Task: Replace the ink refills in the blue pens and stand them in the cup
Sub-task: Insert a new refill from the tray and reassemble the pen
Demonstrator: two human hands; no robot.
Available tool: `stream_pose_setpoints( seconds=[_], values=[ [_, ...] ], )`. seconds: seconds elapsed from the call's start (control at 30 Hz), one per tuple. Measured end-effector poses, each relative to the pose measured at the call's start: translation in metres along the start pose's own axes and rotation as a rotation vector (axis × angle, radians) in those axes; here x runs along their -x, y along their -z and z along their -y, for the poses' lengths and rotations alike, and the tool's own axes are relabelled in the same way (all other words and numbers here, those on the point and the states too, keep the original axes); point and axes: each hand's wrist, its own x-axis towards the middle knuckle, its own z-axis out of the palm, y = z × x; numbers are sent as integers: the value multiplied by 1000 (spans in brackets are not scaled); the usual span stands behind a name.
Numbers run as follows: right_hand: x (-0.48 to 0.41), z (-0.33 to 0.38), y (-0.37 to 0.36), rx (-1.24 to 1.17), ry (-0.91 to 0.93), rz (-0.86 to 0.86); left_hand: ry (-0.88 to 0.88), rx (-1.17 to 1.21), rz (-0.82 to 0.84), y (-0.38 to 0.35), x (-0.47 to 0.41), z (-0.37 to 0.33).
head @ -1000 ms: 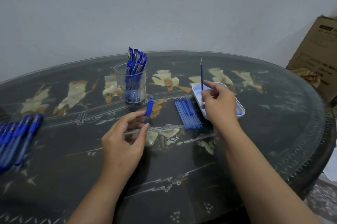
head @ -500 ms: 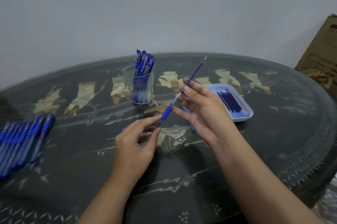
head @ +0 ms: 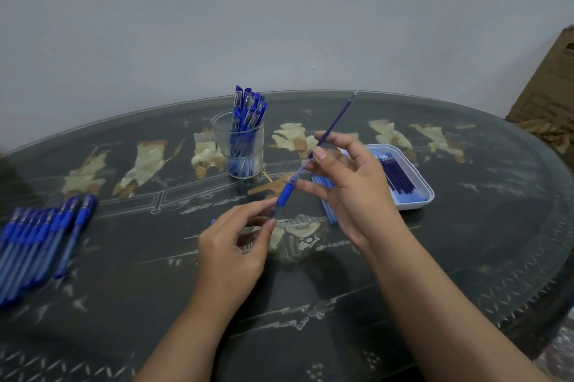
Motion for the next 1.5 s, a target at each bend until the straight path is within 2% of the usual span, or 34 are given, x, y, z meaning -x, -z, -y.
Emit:
stream_pose_setpoints(
  seconds=[0.1, 0.23, 0.53, 0.7, 0.83, 1.0, 1.2, 1.33, 1.5],
  values=[
    [2, -2, -2, 205, 76, 50, 0, -10, 1, 0, 0, 0],
    [4, -13, -4, 366, 50, 133, 50, 3, -26, 0, 0, 0],
    [6, -19, -6, 473, -37, 184, 139, 63, -73, 2, -1, -3],
    [5, -28, 0, 459, -66, 146, 208, 151, -188, 7, -3, -2],
    [3, -44, 6, 594, -86, 98, 287, 232, -309, 21, -10, -6],
    [2, -66, 0, 905, 29, 132, 368, 158, -441, 53, -14, 9],
    [3, -94, -35, 1219, 370, 315, 427, 80, -455, 75, -2, 29],
    [6, -111, -57, 1296, 425, 345, 421, 71, -430, 75, 1, 32],
    [6, -118, -60, 1331, 384, 346, 390, 43, -377, 74, 2, 32]
  ],
)
